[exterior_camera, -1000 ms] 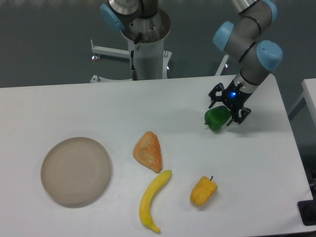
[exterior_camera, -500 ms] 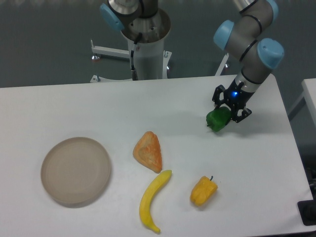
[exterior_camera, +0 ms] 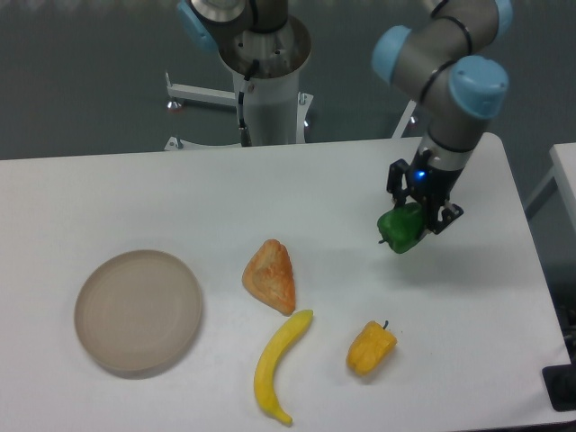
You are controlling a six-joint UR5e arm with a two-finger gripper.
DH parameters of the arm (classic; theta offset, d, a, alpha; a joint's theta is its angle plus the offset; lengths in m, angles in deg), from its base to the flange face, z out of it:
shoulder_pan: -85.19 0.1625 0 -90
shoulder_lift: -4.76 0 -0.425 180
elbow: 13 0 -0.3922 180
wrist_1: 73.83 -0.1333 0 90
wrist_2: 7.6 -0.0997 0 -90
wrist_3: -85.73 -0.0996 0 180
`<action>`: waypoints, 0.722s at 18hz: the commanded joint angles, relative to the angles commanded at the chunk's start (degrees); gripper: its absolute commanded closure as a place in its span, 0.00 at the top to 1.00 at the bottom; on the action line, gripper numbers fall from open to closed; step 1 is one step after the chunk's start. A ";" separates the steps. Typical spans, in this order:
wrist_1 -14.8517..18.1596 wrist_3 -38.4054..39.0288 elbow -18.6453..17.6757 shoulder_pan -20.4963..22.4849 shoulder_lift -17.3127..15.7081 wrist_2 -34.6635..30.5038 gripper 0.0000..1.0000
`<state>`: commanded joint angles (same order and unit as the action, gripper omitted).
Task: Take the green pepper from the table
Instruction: 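Lift the grasped green pepper off the table and carry it toward the bread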
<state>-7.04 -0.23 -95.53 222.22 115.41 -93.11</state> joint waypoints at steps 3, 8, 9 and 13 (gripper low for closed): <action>0.09 1.40 2.72 -3.25 0.35 -2.64 0.37; 0.00 2.55 4.93 -5.02 1.40 -3.70 0.37; 0.00 2.55 5.19 -5.11 1.49 -3.79 0.37; -0.17 2.47 5.72 -5.29 2.20 -4.41 0.37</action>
<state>-7.21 2.23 -89.82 216.94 117.61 -97.52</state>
